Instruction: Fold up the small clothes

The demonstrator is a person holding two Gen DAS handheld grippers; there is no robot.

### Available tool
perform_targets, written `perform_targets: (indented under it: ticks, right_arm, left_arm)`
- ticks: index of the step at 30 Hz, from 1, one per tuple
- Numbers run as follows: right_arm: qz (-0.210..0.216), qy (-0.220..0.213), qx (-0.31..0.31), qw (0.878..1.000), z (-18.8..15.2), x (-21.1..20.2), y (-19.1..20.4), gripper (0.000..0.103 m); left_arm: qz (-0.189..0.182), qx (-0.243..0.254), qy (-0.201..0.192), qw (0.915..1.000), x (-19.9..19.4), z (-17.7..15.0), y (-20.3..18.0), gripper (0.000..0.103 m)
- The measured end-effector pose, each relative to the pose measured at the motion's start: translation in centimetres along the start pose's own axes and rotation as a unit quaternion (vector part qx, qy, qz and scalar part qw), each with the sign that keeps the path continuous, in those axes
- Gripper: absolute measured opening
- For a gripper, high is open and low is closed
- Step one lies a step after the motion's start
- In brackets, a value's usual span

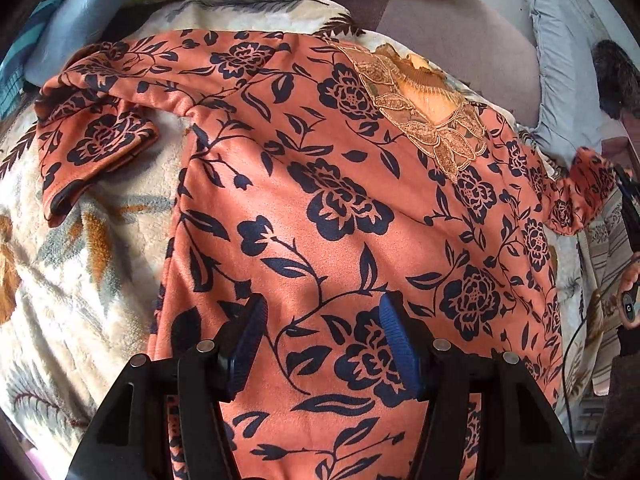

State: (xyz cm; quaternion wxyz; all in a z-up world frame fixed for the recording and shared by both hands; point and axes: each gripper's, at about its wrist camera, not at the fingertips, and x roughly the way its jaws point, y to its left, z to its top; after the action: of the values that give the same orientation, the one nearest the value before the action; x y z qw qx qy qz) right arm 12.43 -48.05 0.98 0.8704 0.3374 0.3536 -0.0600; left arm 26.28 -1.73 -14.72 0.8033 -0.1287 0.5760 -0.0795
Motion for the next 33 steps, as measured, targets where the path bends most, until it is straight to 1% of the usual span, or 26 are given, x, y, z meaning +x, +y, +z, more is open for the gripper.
perform_targets:
  ticks: [2, 5, 7, 9, 11, 13, 15, 16, 17, 18, 20, 22, 23, 24, 26, 28, 30, 32, 33]
  right_arm:
    - [0.044, 0.044, -0.028, 0.998, -3.3, 3.8, 5.5, 0.006]
    - [0.093, 0.11, -0.059, 0.988, -9.4, 9.6, 12.7, 0.007]
    - [0.109, 0.151, -0.067, 0.98, -14.0, 13.0, 16.4, 0.007]
    - [0.114, 0.189, -0.072, 0.973, -18.6, 16.2, 19.3, 0.007]
    - [0.096, 0.22, -0.09, 0.967, -22.8, 18.7, 21.6, 0.01]
    - [0.064, 0.251, -0.119, 0.959, -26.2, 21.1, 23.4, 0.011]
    - [0.029, 0.281, -0.146, 0.948, -28.6, 23.0, 23.9, 0.016]
    - [0.011, 0.296, -0.156, 0.942, -29.7, 23.3, 23.7, 0.019]
    - [-0.001, 0.312, -0.16, 0.937, -30.3, 23.5, 23.5, 0.023]
    - [-0.004, 0.32, -0.16, 0.934, -30.4, 23.3, 23.0, 0.024]
    - [0.011, 0.313, -0.148, 0.938, -29.2, 21.9, 22.3, 0.025]
    - [0.035, 0.289, -0.115, 0.95, -26.5, 19.7, 20.7, 0.037]
    - [0.042, 0.271, -0.094, 0.957, -25.1, 18.0, 19.2, 0.044]
    - [0.043, 0.249, -0.071, 0.965, -23.3, 16.9, 17.9, 0.048]
    - [0.03, 0.211, -0.012, 0.977, -20.5, 14.4, 13.5, 0.051]
    - [0.005, 0.176, 0.054, 0.983, -18.0, 12.3, 8.6, 0.051]
    - [-0.017, 0.142, 0.122, 0.982, -16.8, 10.0, 3.4, 0.051]
    - [-0.017, 0.119, 0.188, 0.975, -16.4, 8.6, -0.9, 0.051]
    - [-0.015, 0.116, 0.215, 0.97, -16.3, 8.4, -2.6, 0.051]
  left_arm:
    - [-0.002, -0.003, -0.005, 1.0, -1.5, -0.6, 1.6, 0.058]
    - [-0.002, -0.014, -0.014, 0.9998, -4.0, -1.8, 3.5, 0.058]
    - [-0.003, -0.025, -0.019, 0.9995, -5.7, -2.6, 4.8, 0.058]
    - [-0.004, -0.04, -0.028, 0.9988, -7.1, -3.2, 6.3, 0.058]
    - [-0.008, -0.052, -0.031, 0.9981, -8.2, -3.5, 7.5, 0.058]
    - [-0.01, -0.061, -0.033, 0.9976, -9.0, -3.7, 8.5, 0.058]
    - [-0.01, -0.065, -0.035, 0.9972, -9.5, -4.0, 9.2, 0.058]
    - [-0.011, -0.067, -0.035, 0.9971, -9.7, -4.0, 9.3, 0.058]
    - [-0.013, -0.068, -0.034, 0.997, -9.8, -4.0, 9.4, 0.058]
    - [-0.016, -0.069, -0.034, 0.9969, -9.8, -3.8, 9.4, 0.058]
    - [-0.02, -0.067, -0.035, 0.997, -9.7, -3.2, 8.9, 0.058]
    - [-0.02, -0.064, -0.033, 0.9972, -9.1, -1.9, 8.0, 0.058]
    - [-0.026, -0.063, -0.032, 0.9971, -8.8, -1.3, 7.4, 0.058]
    - [-0.031, -0.064, -0.029, 0.9971, -8.3, -0.7, 6.8, 0.058]
    - [-0.041, -0.065, -0.018, 0.9969, -7.1, 0.6, 5.5, 0.058]
    - [-0.042, -0.066, -0.005, 0.9969, -5.1, 2.2, 4.2, 0.058]
    - [-0.04, -0.07, 0.004, 0.9967, -3.3, 3.3, 3.1, 0.058]
    - [-0.043, -0.079, 0.015, 0.9958, -1.6, 4.2, 2.4, 0.058]
    - [-0.041, -0.083, 0.021, 0.9955, -0.7, 4.7, 2.0, 0.058]
